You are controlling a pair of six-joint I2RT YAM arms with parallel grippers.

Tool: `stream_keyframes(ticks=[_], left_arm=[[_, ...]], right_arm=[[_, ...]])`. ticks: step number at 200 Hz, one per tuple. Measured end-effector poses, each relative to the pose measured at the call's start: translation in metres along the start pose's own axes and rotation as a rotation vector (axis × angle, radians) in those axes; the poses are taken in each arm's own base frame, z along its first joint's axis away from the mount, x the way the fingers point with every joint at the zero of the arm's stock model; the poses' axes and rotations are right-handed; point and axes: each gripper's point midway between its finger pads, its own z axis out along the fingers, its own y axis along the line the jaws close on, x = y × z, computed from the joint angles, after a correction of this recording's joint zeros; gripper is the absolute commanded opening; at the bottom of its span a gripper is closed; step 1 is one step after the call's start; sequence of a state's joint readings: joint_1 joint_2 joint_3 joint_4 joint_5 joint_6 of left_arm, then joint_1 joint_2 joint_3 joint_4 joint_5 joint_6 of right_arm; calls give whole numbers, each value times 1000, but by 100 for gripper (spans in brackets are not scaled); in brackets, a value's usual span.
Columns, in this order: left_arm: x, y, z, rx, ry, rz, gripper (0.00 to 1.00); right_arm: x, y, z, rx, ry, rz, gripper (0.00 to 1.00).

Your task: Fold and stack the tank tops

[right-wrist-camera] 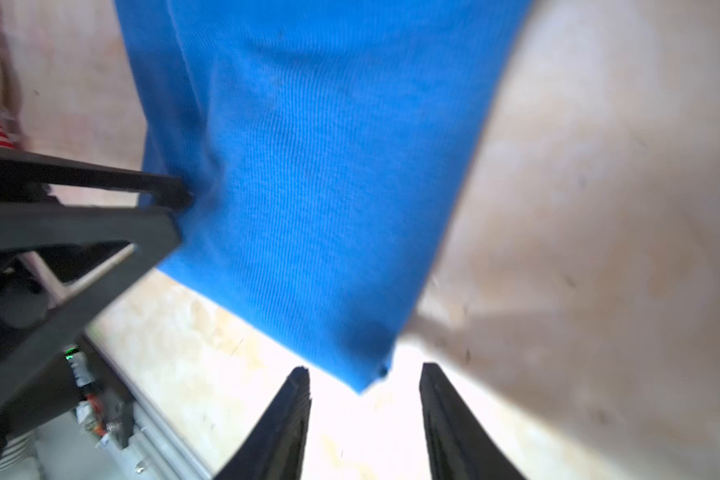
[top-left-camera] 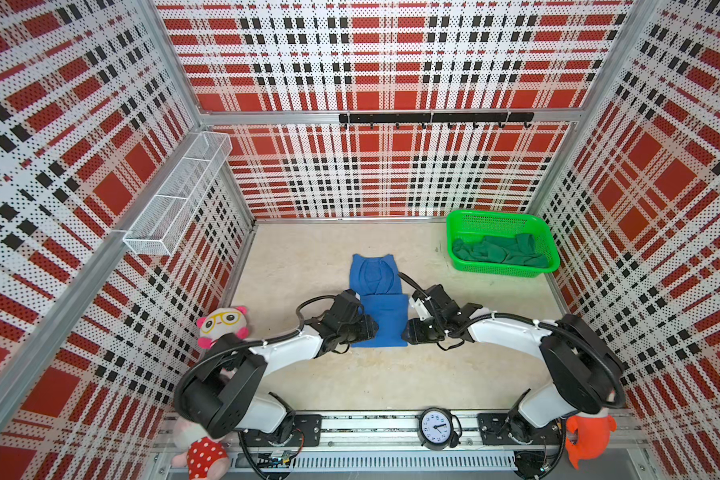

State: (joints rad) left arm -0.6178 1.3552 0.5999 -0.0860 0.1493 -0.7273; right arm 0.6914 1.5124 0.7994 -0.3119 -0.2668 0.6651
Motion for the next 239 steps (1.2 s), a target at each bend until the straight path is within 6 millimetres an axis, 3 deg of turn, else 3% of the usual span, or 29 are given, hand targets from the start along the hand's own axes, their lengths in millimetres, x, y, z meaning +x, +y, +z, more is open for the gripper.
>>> stream_keyframes(ticks=[28, 51, 71, 95, 148, 196, 239], left_arm=[[-23, -23, -40, 60, -95, 10, 65], [-13, -11, -53, 77, -111, -32, 62], [23, 29, -45, 33, -51, -117, 60], [60, 64, -36, -22, 26, -212, 60], [57, 55, -29, 75, -7, -285, 58], [53, 54, -22, 91, -13, -307, 45], [52, 55, -15, 92, -13, -315, 32]], right_arm=[[-5, 2, -20, -17, -44, 38, 48], [18, -7, -15, -44, -7, 99, 45], [42, -17, -6, -54, 46, 164, 45], [47, -13, 0, -83, 65, 196, 46], [42, -1, 15, -139, 57, 217, 47], [35, 8, 25, -184, 37, 224, 44], [34, 9, 30, -188, 35, 239, 29]])
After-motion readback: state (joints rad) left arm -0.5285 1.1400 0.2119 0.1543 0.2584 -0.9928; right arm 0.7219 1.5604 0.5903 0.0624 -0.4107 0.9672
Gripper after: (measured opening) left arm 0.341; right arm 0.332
